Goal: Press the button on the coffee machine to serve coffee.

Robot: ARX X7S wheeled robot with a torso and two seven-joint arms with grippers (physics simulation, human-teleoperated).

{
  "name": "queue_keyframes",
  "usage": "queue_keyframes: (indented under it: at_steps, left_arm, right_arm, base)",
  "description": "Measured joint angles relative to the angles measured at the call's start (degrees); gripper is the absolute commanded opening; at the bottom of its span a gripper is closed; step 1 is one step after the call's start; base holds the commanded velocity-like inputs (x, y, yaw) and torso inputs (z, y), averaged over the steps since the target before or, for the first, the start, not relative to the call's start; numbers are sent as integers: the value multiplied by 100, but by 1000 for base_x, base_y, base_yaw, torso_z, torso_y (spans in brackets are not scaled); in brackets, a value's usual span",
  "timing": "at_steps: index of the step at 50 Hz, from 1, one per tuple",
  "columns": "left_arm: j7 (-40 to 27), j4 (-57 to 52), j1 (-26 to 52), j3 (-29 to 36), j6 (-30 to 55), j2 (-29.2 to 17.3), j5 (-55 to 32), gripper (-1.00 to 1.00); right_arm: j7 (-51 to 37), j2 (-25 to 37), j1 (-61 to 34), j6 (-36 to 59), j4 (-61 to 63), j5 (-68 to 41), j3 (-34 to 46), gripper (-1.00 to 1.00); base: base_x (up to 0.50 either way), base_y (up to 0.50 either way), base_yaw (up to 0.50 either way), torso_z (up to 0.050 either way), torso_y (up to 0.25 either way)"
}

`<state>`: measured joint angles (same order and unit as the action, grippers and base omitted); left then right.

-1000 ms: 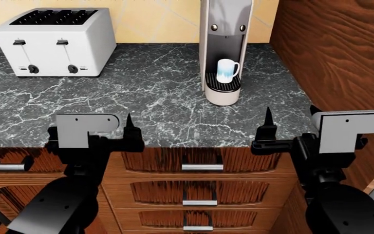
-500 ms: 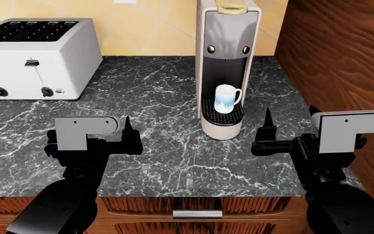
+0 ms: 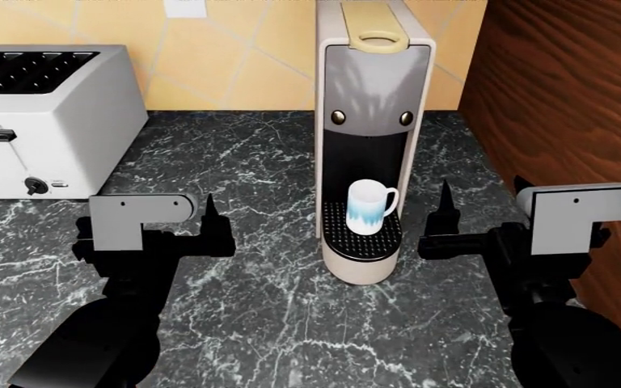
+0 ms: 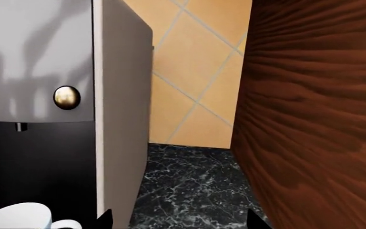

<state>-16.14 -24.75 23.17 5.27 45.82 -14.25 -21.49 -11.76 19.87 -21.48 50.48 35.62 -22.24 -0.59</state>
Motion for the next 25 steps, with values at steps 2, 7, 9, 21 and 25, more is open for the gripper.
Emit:
queue_keyframes:
  at_steps: [2,7,9,21,25]
  left_arm:
    - [-2,9,-5,-2,-11,-7,-3,100]
    - [-1,39,-25,0,-42,-25,-8,100]
    - [2,46,-33,-2,-50,-36,-13,100]
    - [-11,113,-47,62,-90,-54,-12,100]
    - [-14,129,-52,80,-99,-62,-14,100]
  right_arm:
    - [-3,10,-15,48,41,-28,-5,100]
    - [62,21,-103,163,103,-169,-33,100]
    - [103,24,-173,236,133,-259,-56,100]
    - [435,-93,-588,620,169,-1015,-391,100]
    - [533,-165,-722,739,175,-1309,-528,100]
  base:
    - [0,0,0,0,0]
    - [0,0,0,0,0]
    - [0,0,0,0,0]
    - [0,0,0,0,0]
    - [0,0,0,0,0]
